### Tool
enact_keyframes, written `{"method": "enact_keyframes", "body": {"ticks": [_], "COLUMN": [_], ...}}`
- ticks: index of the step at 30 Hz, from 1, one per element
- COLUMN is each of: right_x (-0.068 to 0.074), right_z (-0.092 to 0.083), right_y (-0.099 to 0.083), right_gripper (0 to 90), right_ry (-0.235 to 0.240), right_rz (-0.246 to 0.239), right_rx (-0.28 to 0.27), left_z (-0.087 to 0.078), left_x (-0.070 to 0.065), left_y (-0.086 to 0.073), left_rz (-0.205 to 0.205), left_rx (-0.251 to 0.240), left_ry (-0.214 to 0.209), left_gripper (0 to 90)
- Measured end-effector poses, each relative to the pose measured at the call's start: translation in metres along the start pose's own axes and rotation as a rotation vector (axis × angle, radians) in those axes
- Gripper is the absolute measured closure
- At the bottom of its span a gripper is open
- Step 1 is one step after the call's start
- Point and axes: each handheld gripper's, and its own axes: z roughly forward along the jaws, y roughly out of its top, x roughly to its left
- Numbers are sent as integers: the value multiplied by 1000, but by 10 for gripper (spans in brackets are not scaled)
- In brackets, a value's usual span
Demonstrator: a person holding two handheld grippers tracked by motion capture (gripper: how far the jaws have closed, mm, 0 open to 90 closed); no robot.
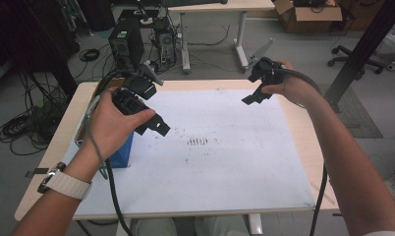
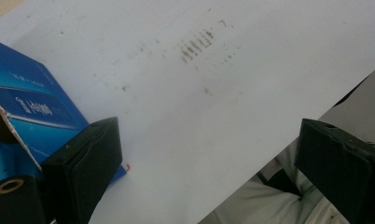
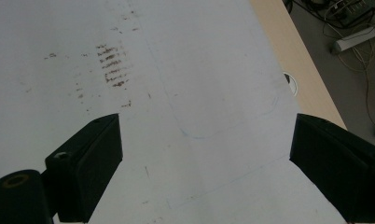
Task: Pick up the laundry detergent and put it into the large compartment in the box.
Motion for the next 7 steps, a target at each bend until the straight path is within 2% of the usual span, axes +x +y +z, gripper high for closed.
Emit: {"method": "enact_keyframes", "body": {"ticks": [7], "right_x": [0], "right_z": [1], "right_y": [0], "right_gripper": [91], "right_ry": [0], "right_rz": [0], "right_rx": [0], "left_z": [0], "left_x": [1], "left_y": [1], "left_rz": [2], "left_rx": [1], "left_ry": [0], "left_gripper": [77]}}
